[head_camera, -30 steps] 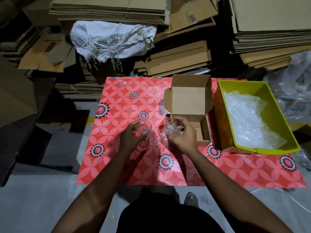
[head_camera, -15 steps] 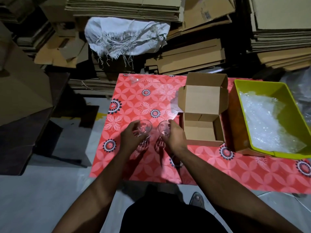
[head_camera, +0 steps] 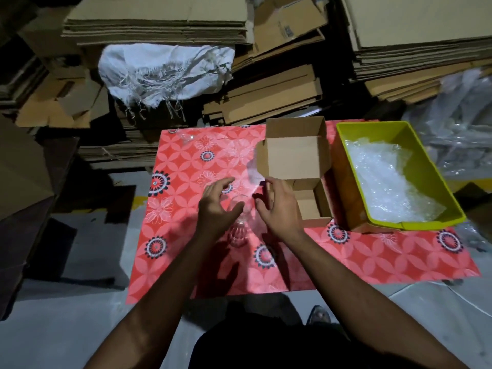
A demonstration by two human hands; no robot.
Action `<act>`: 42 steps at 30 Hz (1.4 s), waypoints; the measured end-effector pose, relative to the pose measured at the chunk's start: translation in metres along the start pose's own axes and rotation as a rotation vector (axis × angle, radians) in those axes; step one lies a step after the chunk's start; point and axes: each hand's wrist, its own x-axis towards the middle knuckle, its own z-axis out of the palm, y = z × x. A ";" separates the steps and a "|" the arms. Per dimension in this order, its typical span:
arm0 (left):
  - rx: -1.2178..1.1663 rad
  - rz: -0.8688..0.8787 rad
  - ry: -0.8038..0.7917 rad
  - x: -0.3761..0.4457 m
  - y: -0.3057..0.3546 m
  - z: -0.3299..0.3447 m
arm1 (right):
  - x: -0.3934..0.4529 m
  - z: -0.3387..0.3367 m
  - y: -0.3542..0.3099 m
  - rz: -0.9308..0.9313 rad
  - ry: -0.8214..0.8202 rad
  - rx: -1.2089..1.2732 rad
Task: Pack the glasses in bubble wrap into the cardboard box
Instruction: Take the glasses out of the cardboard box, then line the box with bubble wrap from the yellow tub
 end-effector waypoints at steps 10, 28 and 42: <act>-0.016 -0.084 -0.321 0.019 0.081 0.146 | 0.016 -0.165 0.123 0.197 0.281 -0.207; -0.019 -0.225 -0.231 -0.007 0.156 0.250 | 0.038 -0.226 0.224 0.149 0.272 -0.074; -1.217 -0.638 -0.153 -0.004 0.157 0.158 | -0.027 -0.179 0.120 -0.483 0.115 -0.041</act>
